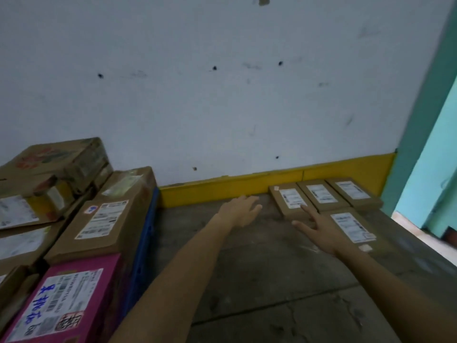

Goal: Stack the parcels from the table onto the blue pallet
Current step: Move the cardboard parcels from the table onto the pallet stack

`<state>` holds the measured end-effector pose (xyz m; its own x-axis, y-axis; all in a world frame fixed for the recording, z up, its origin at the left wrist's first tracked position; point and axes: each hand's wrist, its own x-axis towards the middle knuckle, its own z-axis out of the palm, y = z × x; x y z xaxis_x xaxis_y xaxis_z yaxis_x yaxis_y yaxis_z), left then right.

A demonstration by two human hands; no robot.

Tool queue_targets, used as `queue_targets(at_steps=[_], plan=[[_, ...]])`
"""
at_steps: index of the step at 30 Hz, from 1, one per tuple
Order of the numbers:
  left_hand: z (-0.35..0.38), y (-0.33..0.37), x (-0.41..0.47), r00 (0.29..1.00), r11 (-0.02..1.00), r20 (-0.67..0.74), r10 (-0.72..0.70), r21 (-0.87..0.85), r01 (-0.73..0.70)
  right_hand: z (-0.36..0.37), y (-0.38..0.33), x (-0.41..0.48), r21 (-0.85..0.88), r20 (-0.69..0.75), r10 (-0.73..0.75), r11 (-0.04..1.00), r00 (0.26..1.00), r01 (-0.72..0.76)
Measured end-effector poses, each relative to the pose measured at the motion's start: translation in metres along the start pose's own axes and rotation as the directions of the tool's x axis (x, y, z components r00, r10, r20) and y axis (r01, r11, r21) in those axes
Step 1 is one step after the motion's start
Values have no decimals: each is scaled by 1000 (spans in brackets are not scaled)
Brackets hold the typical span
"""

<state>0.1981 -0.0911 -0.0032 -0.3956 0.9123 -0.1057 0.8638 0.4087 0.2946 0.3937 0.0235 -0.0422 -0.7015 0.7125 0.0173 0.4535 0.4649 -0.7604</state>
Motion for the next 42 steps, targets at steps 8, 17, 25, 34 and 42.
queue_targets(at_steps=[8,17,25,34,42], plan=[[54,34,80,998,999,42,-35,-40,37,-45,79,26,-16,-30,141,990,990,-141],[121,75,183,997,978,71,-27,-205,41,-86,176,86,-87,-57,330,939,942,-334],[200,154,234,969,951,246,26,-306,53,-96,237,75,-320,11,473,836,881,-445],[210,166,268,977,940,174,-123,-294,171,-87,265,71,-250,73,413,889,908,-385],[228,165,268,976,877,164,-142,-438,200,-98,271,65,-190,93,374,916,923,-353]])
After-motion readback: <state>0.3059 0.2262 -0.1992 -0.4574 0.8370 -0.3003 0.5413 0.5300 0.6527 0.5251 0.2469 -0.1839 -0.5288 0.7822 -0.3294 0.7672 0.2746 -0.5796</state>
